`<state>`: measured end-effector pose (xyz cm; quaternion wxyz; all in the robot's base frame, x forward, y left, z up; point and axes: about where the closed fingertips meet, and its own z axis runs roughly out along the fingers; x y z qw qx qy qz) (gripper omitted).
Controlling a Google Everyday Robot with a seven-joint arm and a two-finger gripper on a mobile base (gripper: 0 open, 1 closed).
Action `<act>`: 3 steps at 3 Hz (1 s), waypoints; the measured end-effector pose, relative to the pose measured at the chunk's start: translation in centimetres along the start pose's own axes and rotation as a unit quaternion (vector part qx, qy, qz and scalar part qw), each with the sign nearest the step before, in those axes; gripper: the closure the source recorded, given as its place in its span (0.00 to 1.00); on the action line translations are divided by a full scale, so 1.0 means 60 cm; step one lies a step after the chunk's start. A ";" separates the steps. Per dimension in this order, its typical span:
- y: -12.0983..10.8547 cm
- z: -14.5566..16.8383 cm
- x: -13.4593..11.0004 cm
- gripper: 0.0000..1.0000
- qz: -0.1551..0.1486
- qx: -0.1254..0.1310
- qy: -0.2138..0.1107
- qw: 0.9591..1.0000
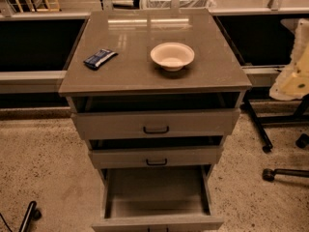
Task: Close bottom drawer
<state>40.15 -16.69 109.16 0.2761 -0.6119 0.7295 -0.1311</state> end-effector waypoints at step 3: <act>0.068 0.113 0.066 0.00 0.060 -0.053 -0.067 0.995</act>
Offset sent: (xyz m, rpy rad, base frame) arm 0.0283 -0.0244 -0.1476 0.3528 0.2977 0.0364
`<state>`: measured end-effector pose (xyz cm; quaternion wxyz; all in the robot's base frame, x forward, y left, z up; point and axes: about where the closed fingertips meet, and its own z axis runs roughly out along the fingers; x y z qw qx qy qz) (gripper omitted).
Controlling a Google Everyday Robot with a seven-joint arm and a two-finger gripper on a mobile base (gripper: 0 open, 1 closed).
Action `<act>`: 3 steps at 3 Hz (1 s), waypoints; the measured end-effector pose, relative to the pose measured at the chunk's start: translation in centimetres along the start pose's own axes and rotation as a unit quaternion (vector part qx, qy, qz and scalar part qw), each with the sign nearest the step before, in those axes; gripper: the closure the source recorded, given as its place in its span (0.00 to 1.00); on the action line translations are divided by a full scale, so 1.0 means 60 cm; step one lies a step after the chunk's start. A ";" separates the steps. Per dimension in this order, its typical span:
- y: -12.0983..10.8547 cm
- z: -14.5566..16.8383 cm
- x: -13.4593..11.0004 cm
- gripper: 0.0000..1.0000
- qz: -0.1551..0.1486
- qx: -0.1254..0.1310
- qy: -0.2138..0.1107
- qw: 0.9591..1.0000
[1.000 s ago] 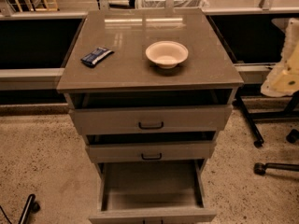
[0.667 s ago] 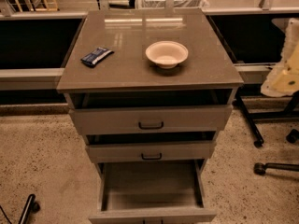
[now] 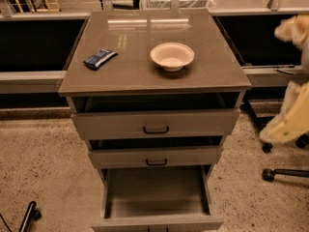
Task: Close bottom drawer
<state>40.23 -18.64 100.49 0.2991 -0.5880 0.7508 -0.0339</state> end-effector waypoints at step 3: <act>0.125 0.165 0.121 0.00 0.093 -0.101 -0.035 0.990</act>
Offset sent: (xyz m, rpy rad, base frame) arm -0.0059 -0.0108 -0.0723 0.1264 0.0818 -0.0265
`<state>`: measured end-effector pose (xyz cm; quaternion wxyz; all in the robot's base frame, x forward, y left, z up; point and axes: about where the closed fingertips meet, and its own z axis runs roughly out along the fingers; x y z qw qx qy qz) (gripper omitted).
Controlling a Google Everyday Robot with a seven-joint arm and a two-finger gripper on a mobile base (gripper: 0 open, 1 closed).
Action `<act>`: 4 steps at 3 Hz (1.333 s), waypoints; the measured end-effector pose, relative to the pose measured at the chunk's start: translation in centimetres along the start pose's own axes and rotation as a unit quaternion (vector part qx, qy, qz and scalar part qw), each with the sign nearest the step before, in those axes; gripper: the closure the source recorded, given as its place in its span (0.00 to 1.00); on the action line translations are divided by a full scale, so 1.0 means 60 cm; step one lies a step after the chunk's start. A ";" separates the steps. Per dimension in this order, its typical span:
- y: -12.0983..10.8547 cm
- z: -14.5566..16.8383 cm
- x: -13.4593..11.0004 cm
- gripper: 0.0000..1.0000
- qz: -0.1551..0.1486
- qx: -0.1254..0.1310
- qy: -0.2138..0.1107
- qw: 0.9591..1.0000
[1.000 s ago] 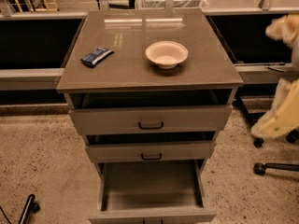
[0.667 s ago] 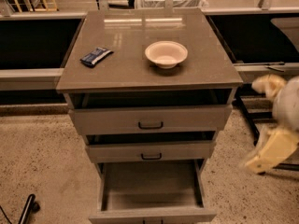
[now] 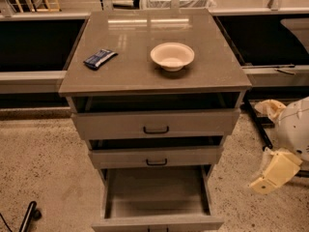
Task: Close bottom drawer
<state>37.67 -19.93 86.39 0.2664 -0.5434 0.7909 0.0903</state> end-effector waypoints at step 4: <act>0.116 0.494 0.192 0.00 -0.041 -0.166 -0.054 0.984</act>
Offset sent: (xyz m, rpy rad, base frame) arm 0.0455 0.0641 -0.3370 0.2992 0.1567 0.2014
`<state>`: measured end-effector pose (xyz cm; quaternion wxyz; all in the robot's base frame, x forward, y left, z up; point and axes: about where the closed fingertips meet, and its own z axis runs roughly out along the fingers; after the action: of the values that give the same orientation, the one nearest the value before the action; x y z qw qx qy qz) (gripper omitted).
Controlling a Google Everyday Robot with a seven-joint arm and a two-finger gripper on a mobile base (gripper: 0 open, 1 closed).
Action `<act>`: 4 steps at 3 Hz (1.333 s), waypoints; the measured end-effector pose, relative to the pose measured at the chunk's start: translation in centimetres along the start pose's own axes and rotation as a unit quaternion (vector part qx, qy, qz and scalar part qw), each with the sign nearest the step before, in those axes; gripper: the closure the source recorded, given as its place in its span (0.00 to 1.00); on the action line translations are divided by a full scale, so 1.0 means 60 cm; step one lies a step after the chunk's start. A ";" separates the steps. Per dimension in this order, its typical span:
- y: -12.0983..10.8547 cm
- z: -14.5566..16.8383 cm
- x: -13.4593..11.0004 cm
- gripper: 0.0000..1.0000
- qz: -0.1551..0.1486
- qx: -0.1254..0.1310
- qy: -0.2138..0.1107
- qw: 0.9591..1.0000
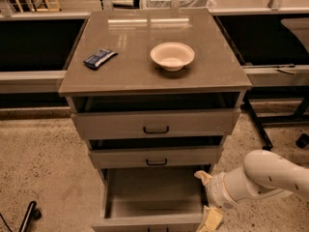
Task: Close bottom drawer
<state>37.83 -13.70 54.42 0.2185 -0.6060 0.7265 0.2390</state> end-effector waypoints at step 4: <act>-0.138 0.121 0.056 0.00 -0.025 0.144 -0.059 0.988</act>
Offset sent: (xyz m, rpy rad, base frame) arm 0.0403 -0.0145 -0.0537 -0.1592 -0.0043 -0.1468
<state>45.60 -13.08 45.96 0.3517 -0.5711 0.7240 0.1614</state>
